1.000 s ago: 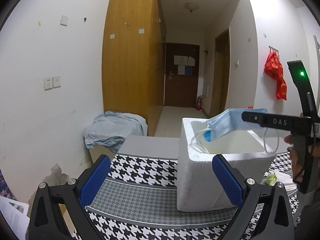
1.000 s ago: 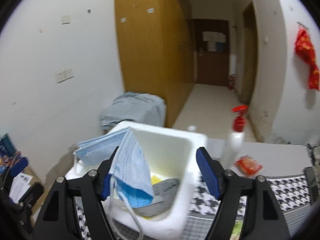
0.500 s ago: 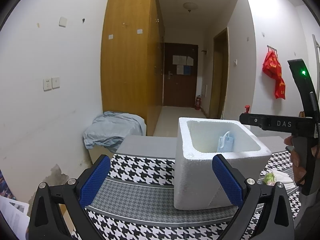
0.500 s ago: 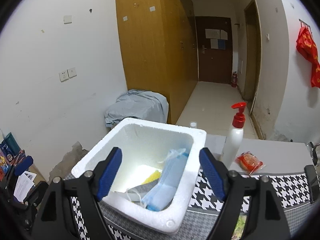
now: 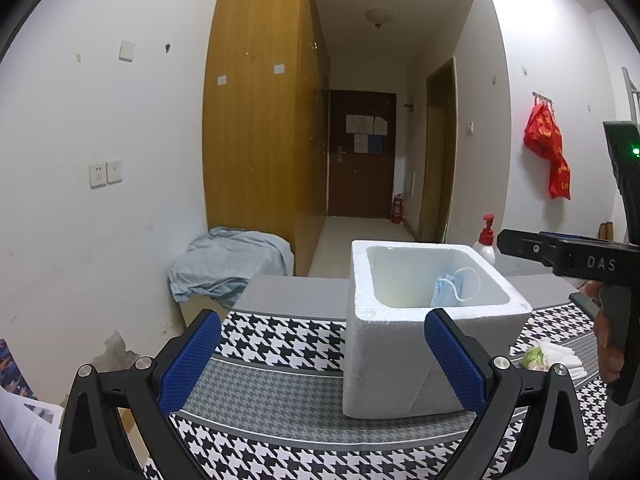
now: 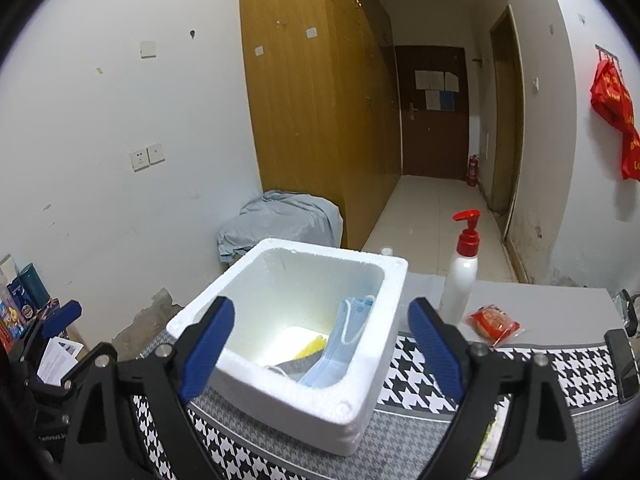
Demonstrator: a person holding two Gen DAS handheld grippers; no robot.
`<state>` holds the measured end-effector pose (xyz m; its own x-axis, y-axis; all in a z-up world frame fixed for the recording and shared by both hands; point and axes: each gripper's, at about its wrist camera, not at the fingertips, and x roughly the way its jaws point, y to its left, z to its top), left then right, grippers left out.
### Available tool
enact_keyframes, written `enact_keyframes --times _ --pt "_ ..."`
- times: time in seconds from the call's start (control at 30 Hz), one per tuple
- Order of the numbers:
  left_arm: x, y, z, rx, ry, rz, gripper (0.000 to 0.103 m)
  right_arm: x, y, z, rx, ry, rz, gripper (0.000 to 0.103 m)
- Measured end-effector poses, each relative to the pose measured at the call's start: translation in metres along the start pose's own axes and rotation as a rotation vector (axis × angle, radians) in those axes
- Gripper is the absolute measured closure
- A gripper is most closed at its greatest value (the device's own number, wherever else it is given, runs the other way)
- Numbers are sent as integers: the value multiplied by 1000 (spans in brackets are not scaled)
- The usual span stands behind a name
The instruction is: Organize soft objects
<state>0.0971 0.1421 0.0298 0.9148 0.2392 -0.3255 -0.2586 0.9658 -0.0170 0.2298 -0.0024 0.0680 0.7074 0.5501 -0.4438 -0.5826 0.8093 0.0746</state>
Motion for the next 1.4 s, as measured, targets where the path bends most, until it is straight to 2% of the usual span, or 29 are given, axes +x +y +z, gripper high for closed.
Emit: enact_keyframes --times 0.17,0.5,1.0,1.4 --pt "-7 -6 2 6 -10 30 1 -15 0 -3 -5 -37 4 0" --pt "-22 -15 6 5 -29 46 1 -48 9 -13 -82 -85 21 0" --pt "-52 -40 4 11 -81 23 1 -80 -9 -34 -55 -122 26 0" --pt "-57 -63 -13 9 -96 -38 1 -96 -25 -66 -34 -132 -7 0"
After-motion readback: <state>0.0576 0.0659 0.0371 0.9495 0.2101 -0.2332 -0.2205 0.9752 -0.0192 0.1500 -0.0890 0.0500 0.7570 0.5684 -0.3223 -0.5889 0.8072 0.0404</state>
